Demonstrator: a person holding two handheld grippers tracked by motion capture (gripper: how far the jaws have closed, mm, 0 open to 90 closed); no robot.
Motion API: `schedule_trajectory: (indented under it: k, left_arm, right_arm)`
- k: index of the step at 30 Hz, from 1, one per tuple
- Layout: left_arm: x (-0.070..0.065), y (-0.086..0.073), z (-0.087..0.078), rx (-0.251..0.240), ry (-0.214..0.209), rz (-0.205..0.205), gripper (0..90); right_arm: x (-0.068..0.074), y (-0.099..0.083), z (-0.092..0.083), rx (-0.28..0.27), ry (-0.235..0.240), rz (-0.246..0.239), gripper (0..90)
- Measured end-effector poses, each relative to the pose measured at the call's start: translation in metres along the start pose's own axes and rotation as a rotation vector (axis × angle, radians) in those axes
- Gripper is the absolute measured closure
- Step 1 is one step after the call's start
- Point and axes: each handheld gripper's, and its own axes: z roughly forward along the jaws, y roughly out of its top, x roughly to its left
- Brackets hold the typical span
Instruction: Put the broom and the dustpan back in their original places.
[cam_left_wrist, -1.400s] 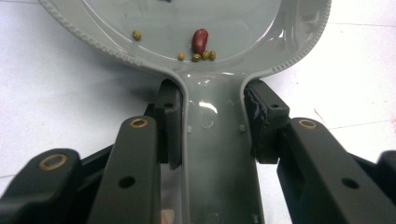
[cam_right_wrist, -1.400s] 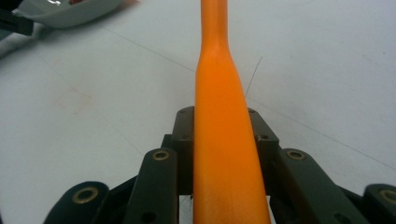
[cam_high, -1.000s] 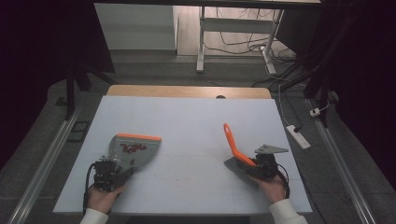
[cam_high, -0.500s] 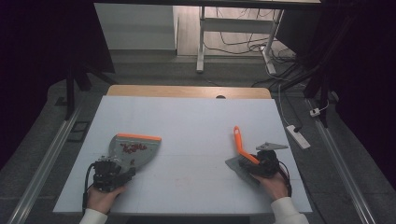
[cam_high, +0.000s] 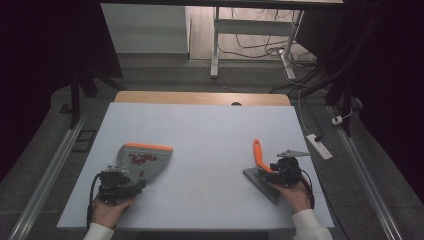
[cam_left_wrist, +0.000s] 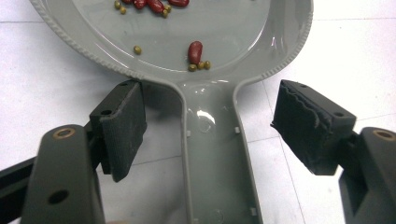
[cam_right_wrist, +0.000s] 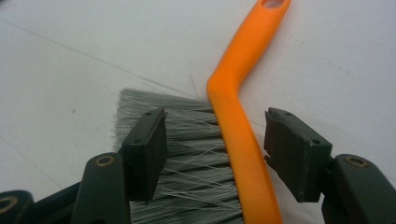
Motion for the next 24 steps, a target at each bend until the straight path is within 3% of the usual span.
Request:
schedule_trajectory:
  k: [6,13,17,24]
  left_arm:
    - [0.004,-0.002,-0.006,-0.011,0.002,0.000,26.3]
    - [0.008,-0.004,-0.019,-0.035,0.011,0.007,26.4]
    - [0.006,-0.002,-0.030,-0.058,0.026,0.071,27.5]
    - [-0.004,-0.001,-0.034,-0.079,-0.027,0.198,28.9]
  right_arm:
    - [0.001,0.000,-0.006,-0.042,-0.002,0.002,39.3]
    - [0.005,0.000,-0.010,-0.080,0.007,-0.034,40.5]
    - [0.008,0.001,-0.013,-0.093,0.015,-0.069,40.6]
    - [0.018,0.002,-0.019,-0.115,0.038,-0.120,40.6]
